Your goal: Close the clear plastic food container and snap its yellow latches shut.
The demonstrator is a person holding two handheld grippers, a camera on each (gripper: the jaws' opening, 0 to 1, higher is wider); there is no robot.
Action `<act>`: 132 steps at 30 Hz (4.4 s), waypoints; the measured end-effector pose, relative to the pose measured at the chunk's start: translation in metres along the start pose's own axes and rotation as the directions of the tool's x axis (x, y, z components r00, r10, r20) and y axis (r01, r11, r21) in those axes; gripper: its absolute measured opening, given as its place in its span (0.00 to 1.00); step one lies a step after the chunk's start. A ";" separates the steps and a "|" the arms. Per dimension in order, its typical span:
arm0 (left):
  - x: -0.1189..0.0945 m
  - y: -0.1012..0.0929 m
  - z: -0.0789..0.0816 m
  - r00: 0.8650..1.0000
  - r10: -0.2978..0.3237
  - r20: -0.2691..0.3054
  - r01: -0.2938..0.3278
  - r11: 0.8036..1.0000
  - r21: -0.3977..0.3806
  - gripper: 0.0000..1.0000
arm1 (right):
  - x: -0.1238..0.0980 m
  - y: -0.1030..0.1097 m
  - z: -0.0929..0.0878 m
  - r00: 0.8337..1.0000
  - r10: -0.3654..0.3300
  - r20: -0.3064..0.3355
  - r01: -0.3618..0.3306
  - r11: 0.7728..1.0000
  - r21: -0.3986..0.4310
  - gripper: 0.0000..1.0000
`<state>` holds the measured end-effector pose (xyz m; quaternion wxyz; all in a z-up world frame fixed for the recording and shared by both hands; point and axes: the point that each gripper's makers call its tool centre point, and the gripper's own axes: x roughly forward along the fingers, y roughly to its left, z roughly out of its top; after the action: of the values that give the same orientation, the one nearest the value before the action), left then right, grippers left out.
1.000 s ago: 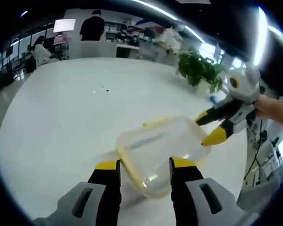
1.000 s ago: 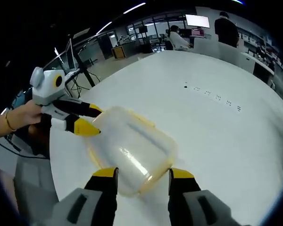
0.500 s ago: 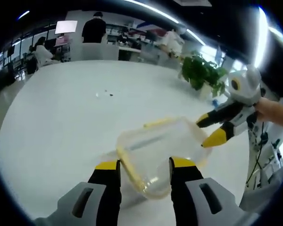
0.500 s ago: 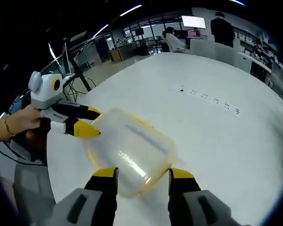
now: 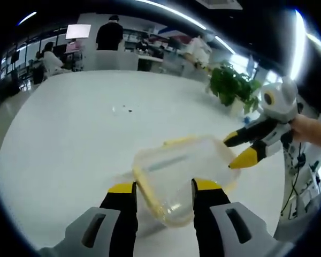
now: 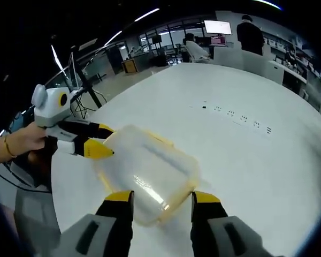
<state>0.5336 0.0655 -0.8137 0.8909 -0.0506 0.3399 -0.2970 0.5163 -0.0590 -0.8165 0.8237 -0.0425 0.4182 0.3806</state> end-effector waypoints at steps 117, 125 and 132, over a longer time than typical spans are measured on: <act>-0.168 -0.033 -0.040 0.947 0.085 0.310 -0.126 0.986 0.113 0.71 | -0.113 0.080 -0.048 0.890 -0.157 0.427 0.120 0.986 0.113 0.74; -0.171 -0.031 -0.052 0.949 0.104 0.296 -0.139 0.985 0.099 0.74 | -0.112 0.088 -0.055 0.893 -0.144 0.427 0.107 0.988 0.109 0.73; -0.172 -0.033 -0.056 0.948 0.102 0.300 -0.133 0.987 0.085 0.75 | -0.111 0.094 -0.059 0.895 -0.135 0.424 0.098 0.989 0.109 0.74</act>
<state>0.3797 0.1418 -0.7472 0.9492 -0.0273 0.1895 -0.2499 0.3752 -0.0816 -0.7511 0.9179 0.0525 0.2385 0.3126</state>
